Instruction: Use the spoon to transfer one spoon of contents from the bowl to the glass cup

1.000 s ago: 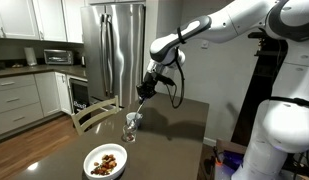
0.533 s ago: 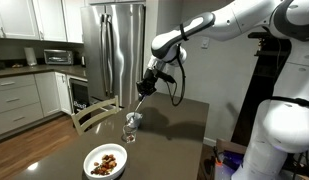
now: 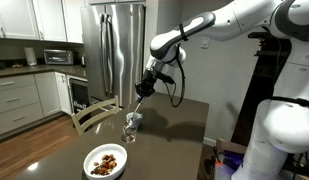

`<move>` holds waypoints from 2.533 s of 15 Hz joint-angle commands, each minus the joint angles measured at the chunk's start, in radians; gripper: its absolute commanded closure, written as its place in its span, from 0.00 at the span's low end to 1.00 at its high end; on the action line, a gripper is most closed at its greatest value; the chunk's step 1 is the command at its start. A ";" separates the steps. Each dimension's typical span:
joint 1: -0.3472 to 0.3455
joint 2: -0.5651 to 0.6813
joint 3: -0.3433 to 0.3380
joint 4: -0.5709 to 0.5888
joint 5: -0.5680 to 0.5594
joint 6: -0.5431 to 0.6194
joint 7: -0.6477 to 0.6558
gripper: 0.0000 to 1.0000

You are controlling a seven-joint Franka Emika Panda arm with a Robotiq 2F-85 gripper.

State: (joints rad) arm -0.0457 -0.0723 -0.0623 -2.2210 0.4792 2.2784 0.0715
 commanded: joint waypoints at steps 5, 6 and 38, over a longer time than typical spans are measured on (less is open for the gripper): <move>0.037 -0.052 0.025 -0.038 0.018 -0.020 -0.032 0.96; 0.041 -0.058 0.027 -0.041 0.018 -0.020 -0.033 0.96; 0.107 0.067 0.098 -0.042 0.164 -0.049 -0.230 0.96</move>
State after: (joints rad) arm 0.0561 -0.0316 0.0213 -2.2822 0.6405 2.2025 -0.1551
